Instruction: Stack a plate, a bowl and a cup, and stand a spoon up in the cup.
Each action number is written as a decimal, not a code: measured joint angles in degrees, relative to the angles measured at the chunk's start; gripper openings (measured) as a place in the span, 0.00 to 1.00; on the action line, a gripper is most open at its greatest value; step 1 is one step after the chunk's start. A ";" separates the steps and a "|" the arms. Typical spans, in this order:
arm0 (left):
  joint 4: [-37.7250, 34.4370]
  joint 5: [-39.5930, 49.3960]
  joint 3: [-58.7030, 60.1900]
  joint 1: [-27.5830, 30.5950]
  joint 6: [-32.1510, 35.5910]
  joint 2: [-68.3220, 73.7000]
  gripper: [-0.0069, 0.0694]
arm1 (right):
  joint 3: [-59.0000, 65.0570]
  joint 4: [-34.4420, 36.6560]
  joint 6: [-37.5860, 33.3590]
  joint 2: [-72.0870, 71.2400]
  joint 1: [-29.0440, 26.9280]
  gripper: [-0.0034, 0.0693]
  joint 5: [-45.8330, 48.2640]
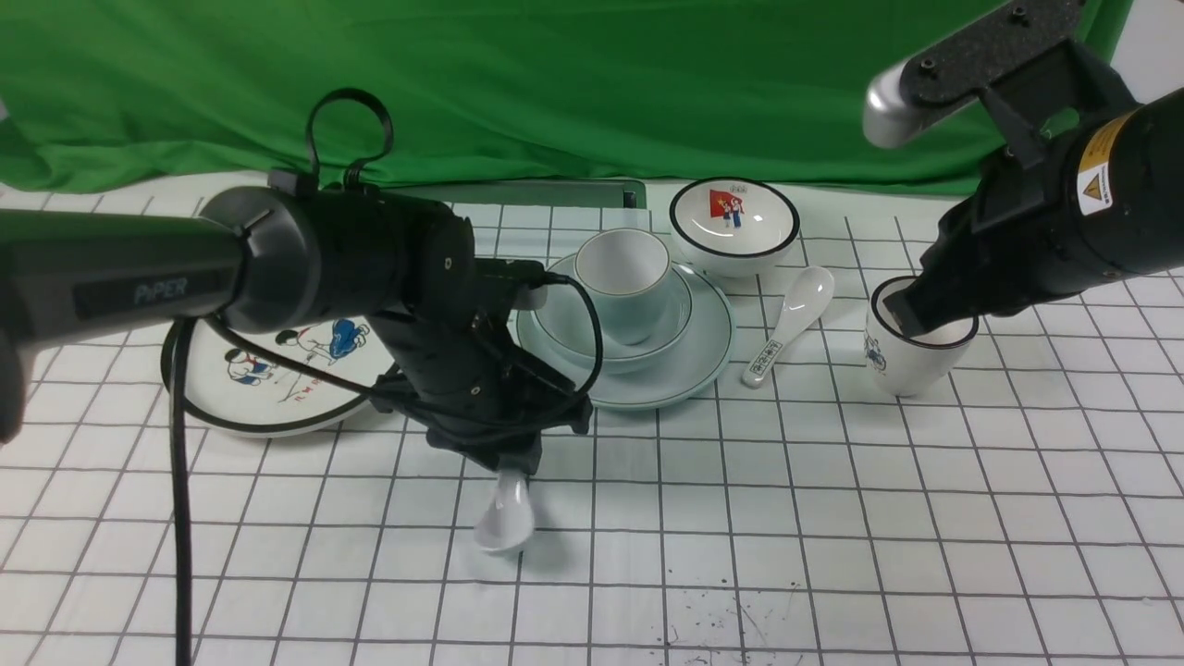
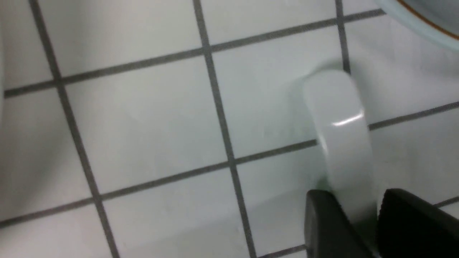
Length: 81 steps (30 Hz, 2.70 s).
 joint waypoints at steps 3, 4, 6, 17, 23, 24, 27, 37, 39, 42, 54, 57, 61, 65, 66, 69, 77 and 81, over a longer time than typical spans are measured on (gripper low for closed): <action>0.27 -0.22 0.01 0.00 1.07 0.00 0.20 | 0.00 0.00 0.00 0.00 0.00 0.12 0.00; 0.35 -0.15 0.06 0.00 1.78 -0.26 0.20 | 0.00 0.00 0.00 0.00 0.00 0.12 0.28; 0.59 -0.10 0.18 0.05 2.48 -1.26 0.20 | 0.00 0.00 0.00 -0.06 0.00 0.12 0.79; -11.83 -39.35 0.35 0.05 26.01 -13.57 0.20 | 0.00 -0.38 0.05 -1.55 0.00 0.13 0.47; -10.48 -54.33 -0.29 -0.34 23.59 -5.29 0.20 | 0.00 -0.38 0.21 -1.55 0.00 0.14 -0.19; -7.99 -55.29 -0.74 -0.68 21.07 -3.98 0.20 | 0.00 -0.38 0.21 -1.55 0.00 0.14 -0.24; 1.31 -60.32 -1.45 -1.63 12.02 -1.58 0.20 | 0.07 -0.38 0.21 -1.55 0.00 0.14 -0.41; 15.66 -70.29 -1.93 -1.99 -4.40 5.57 0.20 | 0.20 -0.39 0.16 -1.55 0.00 0.15 -0.89; 16.12 -72.22 -1.93 -1.99 -4.40 7.03 0.20 | 0.20 -0.39 0.10 -1.55 0.00 0.15 -1.02; 17.04 -73.36 -1.93 -1.99 -4.40 7.80 0.20 | 0.27 -0.39 0.10 -1.55 0.00 0.16 -1.02; 23.83 -63.16 -1.93 -1.99 -5.19 6.20 0.51 | 0.26 -0.39 -1.50 -5.40 0.00 0.16 3.27; 24.68 -60.51 -1.93 -1.99 -5.58 3.37 0.58 | 0.26 -0.39 -1.91 -8.73 0.00 0.16 6.99; 26.41 -51.41 -1.93 -1.99 -5.68 -5.67 0.60 | 1.02 -0.39 -3.23 -16.14 0.00 0.15 14.52; 27.28 -32.48 -1.93 -1.99 -4.61 -18.53 0.47 | 7.27 1.08 -4.14 -27.99 0.00 0.07 16.93; 27.28 -31.60 -1.93 -1.99 -4.45 -19.72 0.46 | 8.16 1.33 -4.14 -29.27 0.00 0.06 16.74; 27.28 -21.42 -1.44 -1.99 -2.63 -28.40 0.26 | 16.90 3.65 -4.00 -38.84 0.00 0.06 11.67; 21.67 -27.11 12.59 -1.99 0.14 -51.36 0.04 | 43.75 5.29 0.66 -58.93 0.00 0.06 -22.08; 21.11 -32.61 21.53 -1.99 0.20 -60.93 0.05 | 52.60 5.34 0.85 -60.29 0.00 0.06 -36.71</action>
